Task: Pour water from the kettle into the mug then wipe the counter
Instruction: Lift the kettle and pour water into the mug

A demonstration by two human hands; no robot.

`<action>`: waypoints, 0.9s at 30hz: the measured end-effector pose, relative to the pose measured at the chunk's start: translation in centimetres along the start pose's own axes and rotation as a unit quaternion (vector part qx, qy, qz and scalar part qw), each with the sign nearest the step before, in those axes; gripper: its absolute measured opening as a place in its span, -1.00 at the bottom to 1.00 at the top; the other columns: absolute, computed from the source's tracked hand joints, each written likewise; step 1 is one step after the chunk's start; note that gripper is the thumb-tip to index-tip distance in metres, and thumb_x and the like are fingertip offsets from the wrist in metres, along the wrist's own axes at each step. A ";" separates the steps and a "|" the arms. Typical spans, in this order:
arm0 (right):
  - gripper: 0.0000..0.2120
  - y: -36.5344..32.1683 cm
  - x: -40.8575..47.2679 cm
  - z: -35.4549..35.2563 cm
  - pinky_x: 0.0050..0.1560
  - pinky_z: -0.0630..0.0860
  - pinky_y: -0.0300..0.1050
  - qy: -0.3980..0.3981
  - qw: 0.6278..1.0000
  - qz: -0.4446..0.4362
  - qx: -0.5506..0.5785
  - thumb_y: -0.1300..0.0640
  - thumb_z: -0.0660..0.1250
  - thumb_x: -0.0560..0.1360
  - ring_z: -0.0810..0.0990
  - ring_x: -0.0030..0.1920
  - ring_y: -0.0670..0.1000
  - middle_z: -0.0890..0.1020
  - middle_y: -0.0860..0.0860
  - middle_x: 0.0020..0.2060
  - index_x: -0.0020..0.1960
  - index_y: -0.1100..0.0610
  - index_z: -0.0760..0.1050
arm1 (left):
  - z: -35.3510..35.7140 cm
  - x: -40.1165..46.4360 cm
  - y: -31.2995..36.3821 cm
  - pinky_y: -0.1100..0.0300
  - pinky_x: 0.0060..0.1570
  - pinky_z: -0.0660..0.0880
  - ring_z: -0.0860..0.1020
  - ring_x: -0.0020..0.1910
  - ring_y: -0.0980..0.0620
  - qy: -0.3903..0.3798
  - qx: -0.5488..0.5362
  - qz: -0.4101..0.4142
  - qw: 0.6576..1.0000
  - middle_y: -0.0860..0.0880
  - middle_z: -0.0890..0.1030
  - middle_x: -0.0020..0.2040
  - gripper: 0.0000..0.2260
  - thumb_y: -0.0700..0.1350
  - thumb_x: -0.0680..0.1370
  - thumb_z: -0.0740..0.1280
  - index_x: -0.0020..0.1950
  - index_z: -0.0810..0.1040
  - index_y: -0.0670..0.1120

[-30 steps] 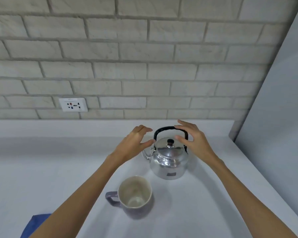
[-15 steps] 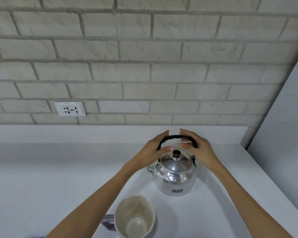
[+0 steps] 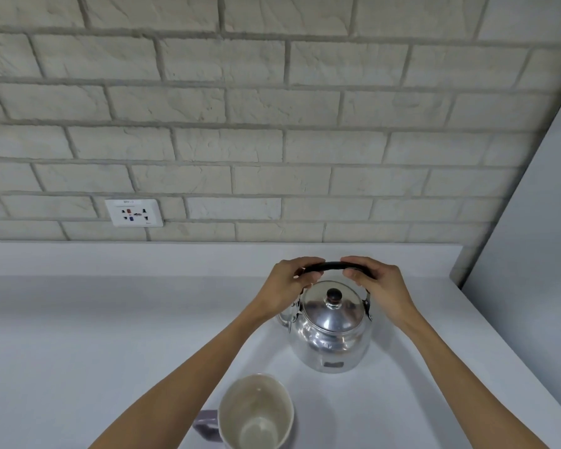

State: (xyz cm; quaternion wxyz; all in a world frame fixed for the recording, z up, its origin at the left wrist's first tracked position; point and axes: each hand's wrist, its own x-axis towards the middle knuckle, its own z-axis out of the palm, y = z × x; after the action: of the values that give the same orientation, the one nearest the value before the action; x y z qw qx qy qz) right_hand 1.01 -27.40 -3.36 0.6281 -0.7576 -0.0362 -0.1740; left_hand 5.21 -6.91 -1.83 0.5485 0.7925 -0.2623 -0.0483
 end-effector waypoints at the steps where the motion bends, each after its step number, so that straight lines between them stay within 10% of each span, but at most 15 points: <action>1: -0.78 -0.4 -0.1 -0.1 -0.03 0.51 -0.40 0.002 1.000 -0.005 0.001 0.25 0.46 0.39 0.66 -0.07 -0.16 0.72 -0.14 -0.13 -0.04 -0.02 0.66 | -0.1 -0.1 0.4 -0.04 0.13 0.53 0.61 -0.05 -0.12 0.004 -0.001 0.003 1.000 -0.17 0.68 -0.03 -0.75 -0.17 0.53 0.33 0.20 0.57 -0.02; 27: -0.82 -16.0 -9.3 -1.8 0.01 0.49 -0.40 0.003 0.988 -0.151 -0.036 0.20 0.47 0.39 0.65 -0.03 -0.18 0.72 -0.20 -0.16 -0.06 -0.03 0.66 | -2.8 -10.2 13.0 0.24 -0.05 0.61 0.64 -0.09 0.13 -0.037 -0.069 0.118 0.990 0.06 0.65 -0.02 -0.68 -0.23 0.51 0.37 0.26 0.52 -0.12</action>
State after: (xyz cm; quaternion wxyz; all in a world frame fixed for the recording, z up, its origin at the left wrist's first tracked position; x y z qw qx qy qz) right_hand -12.51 -24.26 9.07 0.5670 -0.7649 -0.1424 -0.2704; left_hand -7.24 -3.15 8.76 0.5937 0.7138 -0.3702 -0.0310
